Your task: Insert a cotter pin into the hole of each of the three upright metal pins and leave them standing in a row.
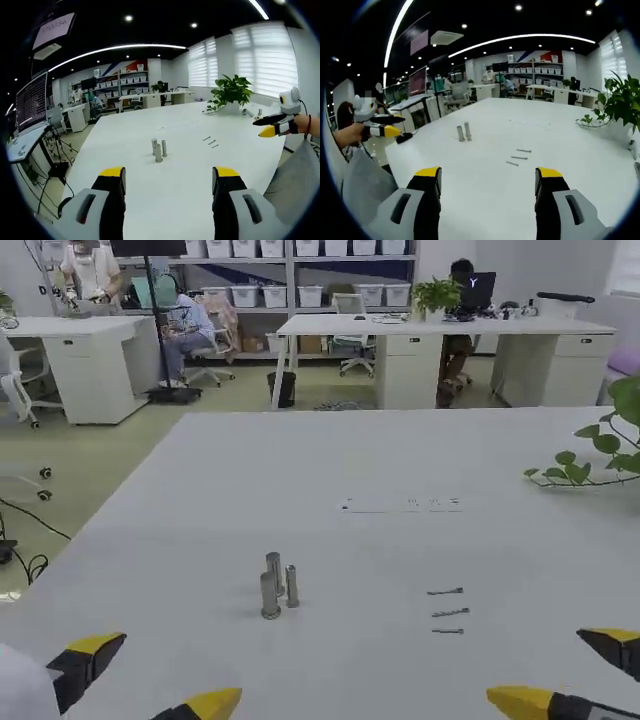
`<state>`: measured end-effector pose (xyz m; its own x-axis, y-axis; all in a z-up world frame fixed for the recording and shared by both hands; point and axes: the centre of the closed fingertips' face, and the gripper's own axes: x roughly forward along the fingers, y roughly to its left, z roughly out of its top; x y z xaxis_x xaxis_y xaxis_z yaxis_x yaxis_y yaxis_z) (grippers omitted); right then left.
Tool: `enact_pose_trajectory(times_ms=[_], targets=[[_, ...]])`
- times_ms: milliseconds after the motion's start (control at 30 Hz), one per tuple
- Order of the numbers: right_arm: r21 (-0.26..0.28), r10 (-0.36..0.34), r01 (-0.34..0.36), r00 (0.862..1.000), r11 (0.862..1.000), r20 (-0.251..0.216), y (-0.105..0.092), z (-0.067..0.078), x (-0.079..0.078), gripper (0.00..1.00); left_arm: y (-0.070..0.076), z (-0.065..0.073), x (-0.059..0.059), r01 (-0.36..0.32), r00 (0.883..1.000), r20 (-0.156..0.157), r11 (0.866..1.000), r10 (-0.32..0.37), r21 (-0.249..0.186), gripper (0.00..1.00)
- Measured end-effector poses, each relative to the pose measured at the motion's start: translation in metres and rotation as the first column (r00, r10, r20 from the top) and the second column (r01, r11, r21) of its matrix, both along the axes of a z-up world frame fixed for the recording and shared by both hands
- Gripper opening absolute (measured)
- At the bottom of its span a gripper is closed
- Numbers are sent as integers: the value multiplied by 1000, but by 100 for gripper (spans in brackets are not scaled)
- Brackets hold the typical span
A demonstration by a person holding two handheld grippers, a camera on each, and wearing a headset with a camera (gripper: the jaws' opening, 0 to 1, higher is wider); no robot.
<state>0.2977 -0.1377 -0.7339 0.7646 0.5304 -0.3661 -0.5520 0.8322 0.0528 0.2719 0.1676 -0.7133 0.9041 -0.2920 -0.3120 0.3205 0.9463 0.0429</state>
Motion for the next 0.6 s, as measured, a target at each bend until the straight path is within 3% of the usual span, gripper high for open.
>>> enact_pose_trajectory(times_ms=[133,600], targets=[[1,-2,2,1000,1000,-1,0,0,0,69,-1,2,0,0,1000,11,1000,0,0,69],[14,0,0,1000,1000,6,1,1,1,63,-4,-2,1,3,1000,-3,1000,-3,-6,69]])
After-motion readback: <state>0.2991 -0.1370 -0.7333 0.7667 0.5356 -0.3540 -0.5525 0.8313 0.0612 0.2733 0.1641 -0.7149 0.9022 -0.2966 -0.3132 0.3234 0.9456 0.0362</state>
